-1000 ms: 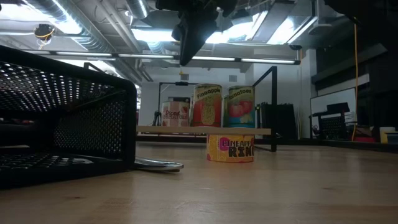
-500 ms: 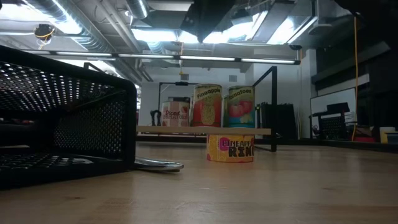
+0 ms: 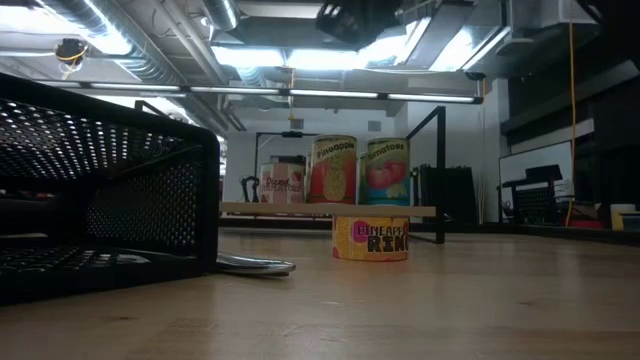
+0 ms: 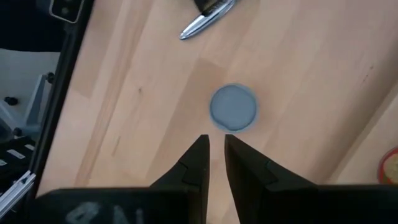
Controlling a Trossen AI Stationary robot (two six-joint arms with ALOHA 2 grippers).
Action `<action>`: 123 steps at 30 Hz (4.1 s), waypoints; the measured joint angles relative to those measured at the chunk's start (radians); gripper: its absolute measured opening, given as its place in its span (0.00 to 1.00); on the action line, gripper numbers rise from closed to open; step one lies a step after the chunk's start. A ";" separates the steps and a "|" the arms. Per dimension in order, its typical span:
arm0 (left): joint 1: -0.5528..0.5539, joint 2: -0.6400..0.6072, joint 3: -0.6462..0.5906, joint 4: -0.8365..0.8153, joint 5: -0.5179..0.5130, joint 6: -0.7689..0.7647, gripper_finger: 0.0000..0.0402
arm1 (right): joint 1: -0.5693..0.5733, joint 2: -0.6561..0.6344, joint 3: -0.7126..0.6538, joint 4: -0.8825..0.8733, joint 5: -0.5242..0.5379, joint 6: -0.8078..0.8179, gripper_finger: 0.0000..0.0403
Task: Pick and place cans onto a shelf
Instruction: Put the canned mixed fruits on the shelf
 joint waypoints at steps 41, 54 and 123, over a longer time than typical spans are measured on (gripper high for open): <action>1.004 0.029 0.590 -0.706 0.081 1.552 0.01 | 0.024 -0.687 -1.295 1.089 0.027 0.366 0.14; 1.290 0.258 0.590 -0.762 -0.045 1.989 0.01 | 0.024 -0.687 -1.296 1.149 0.028 0.387 0.14; 1.494 0.394 0.590 -0.661 -0.122 2.234 0.08 | 0.024 -0.686 -1.296 1.176 0.028 0.390 0.14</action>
